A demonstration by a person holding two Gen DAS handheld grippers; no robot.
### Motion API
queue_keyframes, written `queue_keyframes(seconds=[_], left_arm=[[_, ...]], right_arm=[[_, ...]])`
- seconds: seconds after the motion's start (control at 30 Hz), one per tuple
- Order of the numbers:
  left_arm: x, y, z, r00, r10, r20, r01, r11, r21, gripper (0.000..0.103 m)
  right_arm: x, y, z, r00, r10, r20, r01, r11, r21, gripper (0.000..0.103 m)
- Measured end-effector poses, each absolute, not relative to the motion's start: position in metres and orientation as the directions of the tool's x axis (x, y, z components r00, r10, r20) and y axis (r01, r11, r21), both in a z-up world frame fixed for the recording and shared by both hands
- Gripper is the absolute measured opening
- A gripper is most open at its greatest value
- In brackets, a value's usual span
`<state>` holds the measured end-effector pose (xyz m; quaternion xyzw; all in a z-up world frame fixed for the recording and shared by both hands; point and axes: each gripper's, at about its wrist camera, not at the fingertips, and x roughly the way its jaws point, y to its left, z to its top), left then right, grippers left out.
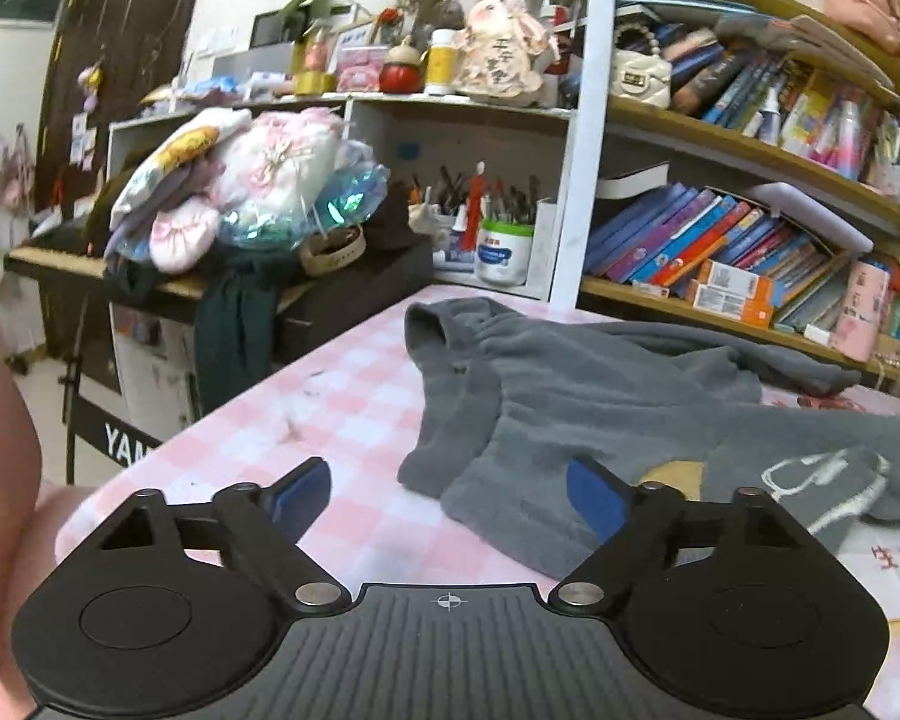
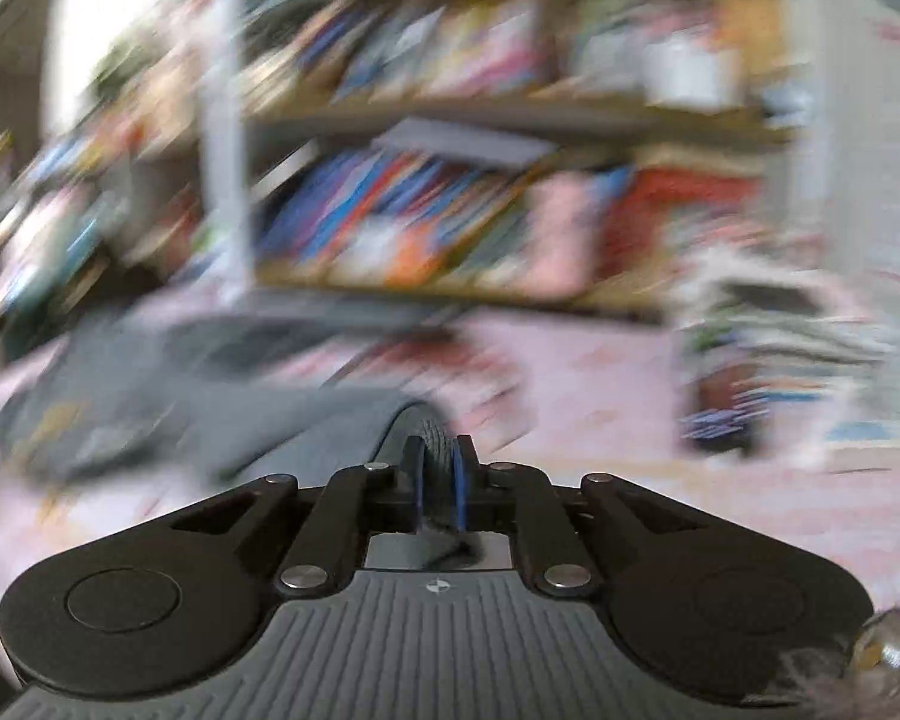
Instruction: Fold clothes
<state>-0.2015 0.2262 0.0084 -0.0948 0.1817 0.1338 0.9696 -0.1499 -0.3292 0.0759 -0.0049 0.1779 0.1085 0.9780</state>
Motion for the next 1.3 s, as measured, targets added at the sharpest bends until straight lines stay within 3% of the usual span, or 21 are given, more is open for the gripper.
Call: queue_keyframes(seconds=[0.13, 0.27, 0.33, 0.4, 0.5, 0.6, 0.73, 0.9, 1.03, 1.13, 1.3], left_arm=[[-0.181, 0.224, 0.003, 0.890, 0.188, -0.415, -0.270, 0.952, -0.147, 0.067], [-0.162, 0.221, -0.004, 0.861, 0.209, -0.464, -0.293, 0.949, -0.115, 0.061], [-0.155, 0.220, -0.008, 0.845, 0.231, -0.483, -0.313, 0.945, -0.096, 0.058], [-0.150, 0.222, -0.010, 0.833, 0.256, -0.490, -0.334, 0.939, -0.078, 0.041], [-0.143, 0.231, -0.003, 0.839, 0.196, -0.508, -0.274, 0.958, -0.083, 0.028], [-0.142, 0.249, 0.009, 0.856, 0.167, -0.490, -0.255, 0.960, -0.118, 0.021], [-0.141, 0.272, 0.022, 0.856, 0.275, -0.439, -0.365, 0.921, -0.135, 0.021], [-0.156, 0.279, 0.018, 0.844, 0.331, -0.422, -0.432, 0.886, -0.168, 0.052], [-0.169, 0.285, 0.014, 0.846, 0.332, -0.418, -0.449, 0.865, -0.222, 0.053], [-0.169, 0.286, 0.011, 0.847, 0.307, -0.434, -0.435, 0.869, -0.235, 0.060], [-0.158, 0.281, 0.004, 0.844, 0.275, -0.461, -0.417, 0.877, -0.240, 0.058]], right_arm=[[-0.149, -0.352, 0.067, 0.945, -0.024, -0.327, -0.003, 0.997, -0.081, 0.031], [-0.144, -0.344, 0.054, 0.922, 0.042, -0.385, -0.075, 0.995, -0.070, 0.032], [-0.142, -0.338, 0.049, 0.907, 0.082, -0.413, -0.117, 0.991, -0.059, 0.040], [-0.140, -0.332, 0.043, 0.890, 0.122, -0.440, -0.158, 0.986, -0.047, 0.042], [-0.137, -0.324, 0.034, 0.862, 0.171, -0.476, -0.211, 0.977, -0.031, 0.042], [-0.135, -0.319, 0.027, 0.849, 0.175, -0.499, -0.221, 0.975, -0.035, 0.042], [-0.132, -0.315, 0.019, 0.830, 0.182, -0.527, -0.235, 0.971, -0.035, 0.043], [-0.132, -0.311, 0.013, 0.818, 0.197, -0.540, -0.254, 0.967, -0.032, 0.047], [-0.132, -0.308, 0.011, 0.812, 0.216, -0.542, -0.274, 0.961, -0.028, 0.052], [-0.130, -0.303, 0.005, 0.798, 0.222, -0.560, -0.290, 0.956, -0.035, 0.053], [-0.125, -0.299, -0.008, 0.768, 0.211, -0.604, -0.304, 0.951, -0.054, 0.051]])
